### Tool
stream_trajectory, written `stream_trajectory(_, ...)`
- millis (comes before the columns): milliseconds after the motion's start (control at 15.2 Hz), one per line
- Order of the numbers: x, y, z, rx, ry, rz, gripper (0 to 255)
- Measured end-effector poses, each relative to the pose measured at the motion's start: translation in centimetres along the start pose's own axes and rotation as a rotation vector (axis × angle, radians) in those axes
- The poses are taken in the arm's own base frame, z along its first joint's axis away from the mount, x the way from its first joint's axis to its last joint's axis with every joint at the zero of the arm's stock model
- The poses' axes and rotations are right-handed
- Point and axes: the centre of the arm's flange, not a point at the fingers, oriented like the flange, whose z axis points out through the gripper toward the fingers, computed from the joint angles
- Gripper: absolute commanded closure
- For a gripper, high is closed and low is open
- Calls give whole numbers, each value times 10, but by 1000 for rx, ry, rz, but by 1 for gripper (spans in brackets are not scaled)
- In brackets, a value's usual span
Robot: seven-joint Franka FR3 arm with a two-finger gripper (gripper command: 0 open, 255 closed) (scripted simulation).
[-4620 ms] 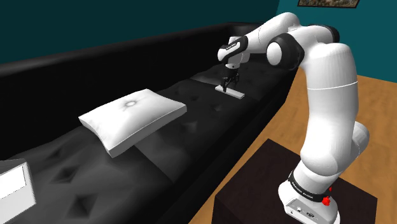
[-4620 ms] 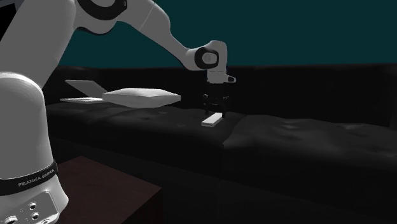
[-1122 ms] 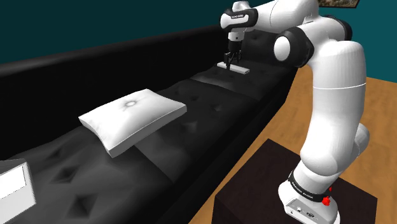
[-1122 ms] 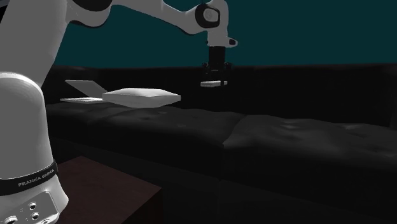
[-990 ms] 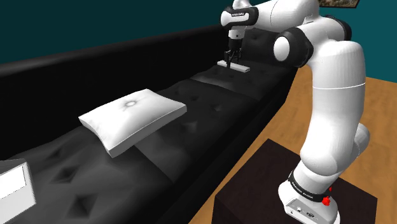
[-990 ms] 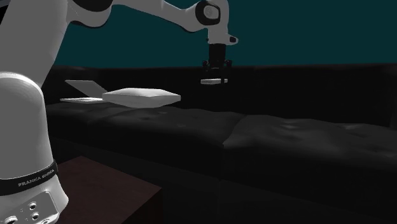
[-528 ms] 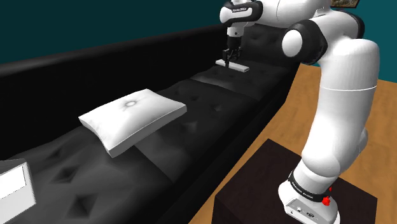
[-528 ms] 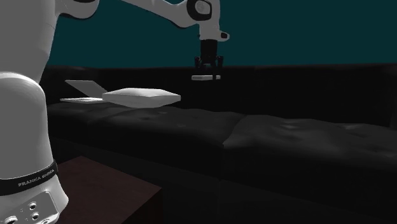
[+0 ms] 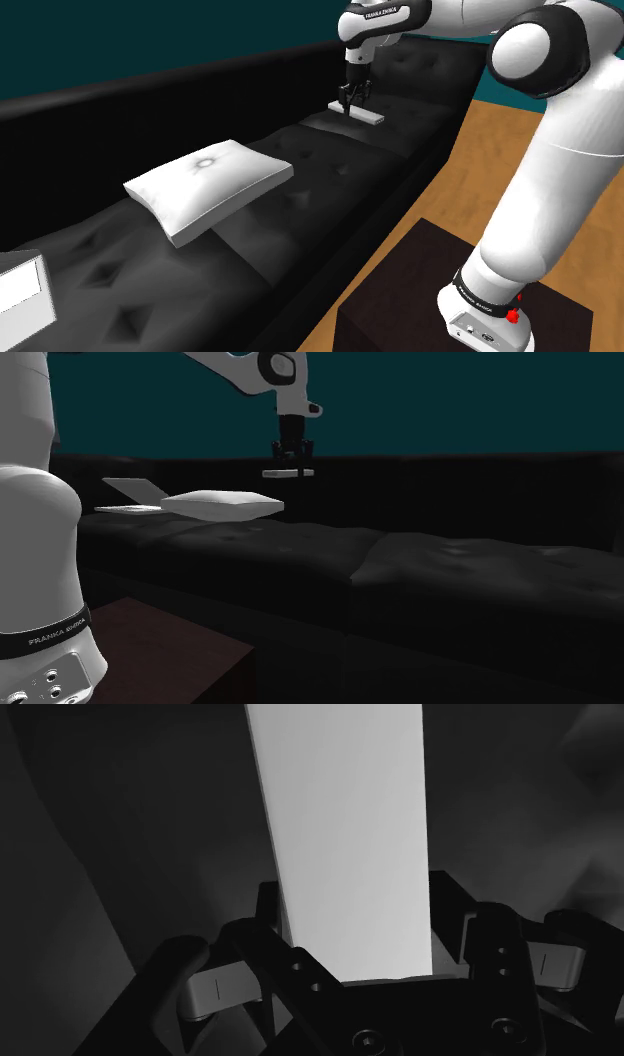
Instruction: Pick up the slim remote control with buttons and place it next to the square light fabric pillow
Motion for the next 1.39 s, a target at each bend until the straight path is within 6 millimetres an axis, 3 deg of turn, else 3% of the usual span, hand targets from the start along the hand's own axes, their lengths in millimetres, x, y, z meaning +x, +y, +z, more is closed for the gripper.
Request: stream_trajectory(1386, -113, -251, 6, 0, 0, 0, 255)
